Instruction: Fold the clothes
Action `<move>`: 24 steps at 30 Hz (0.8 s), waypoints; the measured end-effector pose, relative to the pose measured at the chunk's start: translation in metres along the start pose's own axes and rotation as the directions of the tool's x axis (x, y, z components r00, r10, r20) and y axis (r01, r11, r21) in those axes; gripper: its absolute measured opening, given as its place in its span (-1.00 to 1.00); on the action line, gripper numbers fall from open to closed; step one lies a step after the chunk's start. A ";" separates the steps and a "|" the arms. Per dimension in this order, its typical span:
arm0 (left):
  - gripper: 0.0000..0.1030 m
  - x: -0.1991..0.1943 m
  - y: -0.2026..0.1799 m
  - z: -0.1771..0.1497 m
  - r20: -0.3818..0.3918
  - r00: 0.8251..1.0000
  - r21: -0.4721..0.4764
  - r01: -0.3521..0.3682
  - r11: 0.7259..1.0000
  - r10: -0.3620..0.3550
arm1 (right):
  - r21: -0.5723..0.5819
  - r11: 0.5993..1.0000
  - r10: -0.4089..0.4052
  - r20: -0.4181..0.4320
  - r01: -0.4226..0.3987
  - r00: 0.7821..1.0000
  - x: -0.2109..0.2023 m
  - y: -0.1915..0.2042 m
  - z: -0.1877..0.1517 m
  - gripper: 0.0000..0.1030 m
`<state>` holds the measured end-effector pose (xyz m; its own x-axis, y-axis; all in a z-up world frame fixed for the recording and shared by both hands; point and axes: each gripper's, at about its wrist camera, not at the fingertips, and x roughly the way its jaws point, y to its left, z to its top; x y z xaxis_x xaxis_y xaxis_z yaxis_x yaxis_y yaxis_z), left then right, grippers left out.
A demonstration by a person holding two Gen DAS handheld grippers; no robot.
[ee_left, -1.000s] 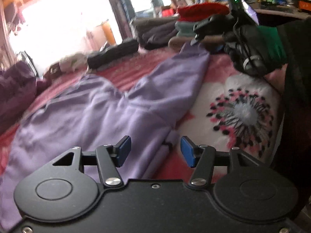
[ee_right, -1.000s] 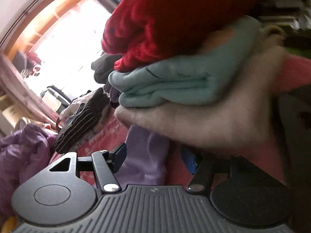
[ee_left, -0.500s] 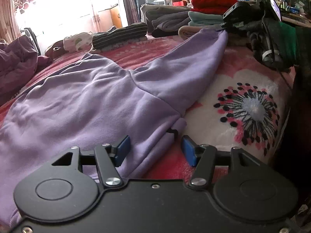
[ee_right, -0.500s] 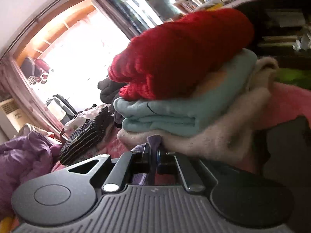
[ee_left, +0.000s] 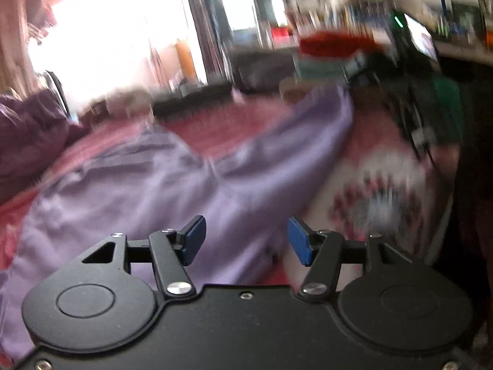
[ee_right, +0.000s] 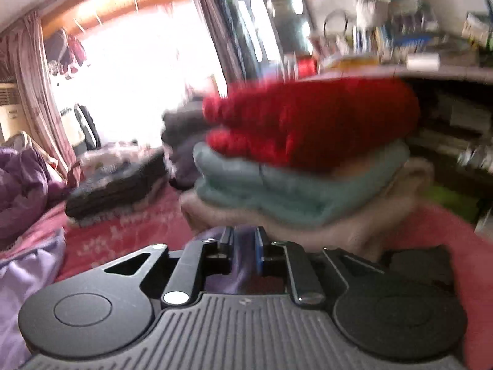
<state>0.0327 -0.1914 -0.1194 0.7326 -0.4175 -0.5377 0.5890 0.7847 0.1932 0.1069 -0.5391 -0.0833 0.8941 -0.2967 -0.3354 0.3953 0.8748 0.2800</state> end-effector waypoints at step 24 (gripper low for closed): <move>0.32 -0.011 -0.008 0.002 -0.082 0.977 -0.059 0.195 0.979 -0.199 | -0.308 0.754 0.405 -0.478 -0.580 0.780 -0.077 0.136 -0.107 -0.62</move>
<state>0.0207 -0.1943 -0.1140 0.5700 -0.5268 -0.6305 0.6995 0.7137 0.0360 0.0695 -0.3561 -0.1153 0.7569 0.3055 -0.5778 -0.2849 0.9498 0.1291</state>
